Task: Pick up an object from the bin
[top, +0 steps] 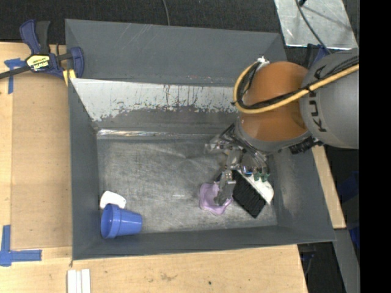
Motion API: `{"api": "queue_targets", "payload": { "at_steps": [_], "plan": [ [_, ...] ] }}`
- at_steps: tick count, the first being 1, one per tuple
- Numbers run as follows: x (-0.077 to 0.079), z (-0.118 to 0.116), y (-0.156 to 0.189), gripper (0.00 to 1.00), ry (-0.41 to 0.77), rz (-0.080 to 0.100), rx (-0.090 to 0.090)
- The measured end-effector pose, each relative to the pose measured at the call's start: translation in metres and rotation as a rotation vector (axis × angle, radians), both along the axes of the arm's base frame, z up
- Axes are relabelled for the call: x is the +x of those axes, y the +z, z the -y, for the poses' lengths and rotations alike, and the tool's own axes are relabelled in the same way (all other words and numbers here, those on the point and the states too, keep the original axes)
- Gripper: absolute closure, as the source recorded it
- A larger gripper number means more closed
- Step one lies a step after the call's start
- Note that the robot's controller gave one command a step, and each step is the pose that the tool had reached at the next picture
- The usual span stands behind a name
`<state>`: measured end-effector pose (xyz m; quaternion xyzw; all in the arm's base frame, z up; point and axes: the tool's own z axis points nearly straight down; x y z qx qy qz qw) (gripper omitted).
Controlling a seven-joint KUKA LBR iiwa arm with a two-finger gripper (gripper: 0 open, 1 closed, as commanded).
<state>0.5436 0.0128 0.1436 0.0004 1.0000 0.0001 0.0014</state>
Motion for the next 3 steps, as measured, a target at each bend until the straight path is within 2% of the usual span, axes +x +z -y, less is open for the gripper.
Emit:
{"api": "queue_targets", "payload": {
  "at_steps": [1,2,3],
  "plan": [
    [0.000,0.000,0.000,0.00,0.000,0.000,0.000],
    [-0.053,0.014,-0.071,1.00,-0.119,0.007,0.002],
    [-0.053,0.014,-0.071,1.00,-0.120,0.007,0.002]
  ]
}}
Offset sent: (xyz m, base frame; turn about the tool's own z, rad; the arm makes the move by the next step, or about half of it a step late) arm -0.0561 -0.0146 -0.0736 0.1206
